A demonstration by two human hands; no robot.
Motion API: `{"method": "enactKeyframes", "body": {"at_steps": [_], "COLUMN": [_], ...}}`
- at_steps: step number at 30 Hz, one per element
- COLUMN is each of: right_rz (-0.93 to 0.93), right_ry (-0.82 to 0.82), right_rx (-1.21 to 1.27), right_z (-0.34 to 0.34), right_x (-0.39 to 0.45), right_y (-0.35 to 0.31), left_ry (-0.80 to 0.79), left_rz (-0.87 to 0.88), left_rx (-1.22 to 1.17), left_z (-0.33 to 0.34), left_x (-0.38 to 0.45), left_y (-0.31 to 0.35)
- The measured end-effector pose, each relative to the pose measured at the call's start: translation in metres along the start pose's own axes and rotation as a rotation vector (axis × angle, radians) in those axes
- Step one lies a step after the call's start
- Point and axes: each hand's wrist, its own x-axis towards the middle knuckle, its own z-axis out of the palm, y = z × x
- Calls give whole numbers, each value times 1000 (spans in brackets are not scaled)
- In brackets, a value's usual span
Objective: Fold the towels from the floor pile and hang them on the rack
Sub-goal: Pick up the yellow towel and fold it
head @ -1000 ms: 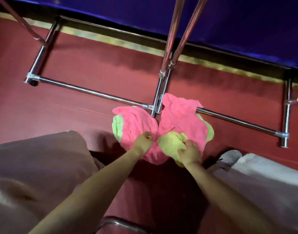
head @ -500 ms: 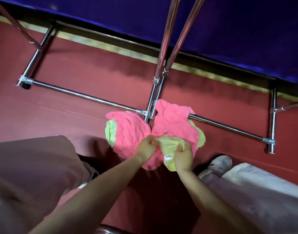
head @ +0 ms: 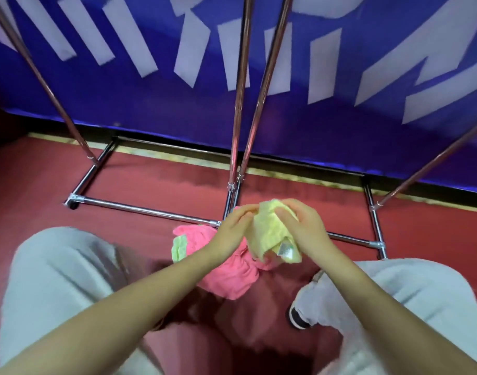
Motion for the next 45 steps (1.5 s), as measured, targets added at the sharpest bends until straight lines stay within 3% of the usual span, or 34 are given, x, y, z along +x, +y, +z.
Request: {"method": "enactKeyframes", "body": {"at_steps": [4, 6, 11, 16, 20, 24, 28, 31, 34, 38, 41, 45], "right_rz": [6, 23, 110, 251, 256, 255, 123, 45, 19, -49, -41, 14], "right_ry": [168, 211, 251, 301, 304, 308, 140, -79, -229, -184, -183, -159], "right_rx": [305, 447, 560, 518, 446, 376, 241, 245, 47, -266, -286, -206], "right_z": [-9, -8, 2, 11, 16, 17, 21, 26, 35, 42, 42, 45], "right_x": [-16, -22, -26, -32, -32, -34, -41, -52, -60, -60, -60, -59], "right_y": [-35, -50, -58, -32, -26, -18, -20, -27, -21, -4, 1, -1], "left_ry": [50, 7, -6, 35, 110, 157, 173, 227, 300, 488, 593, 671], "left_rz": [107, 71, 119, 96, 93, 229, 318, 383, 347, 187, 111, 111], "left_rx": [-59, -191, -356, -236, -141, -13, 72, 76, 57, -82, -209, -144], "left_z": [-8, -6, -1, 5, 8, 0, -11, -16, -20, -37, -56, -69], "left_x": [-34, -49, -63, -70, -67, -65, -65, -68, -70, -67, -65, -68], "left_y": [16, 26, 53, 43, 39, 42, 40, 40, 39, 40, 41, 41]}}
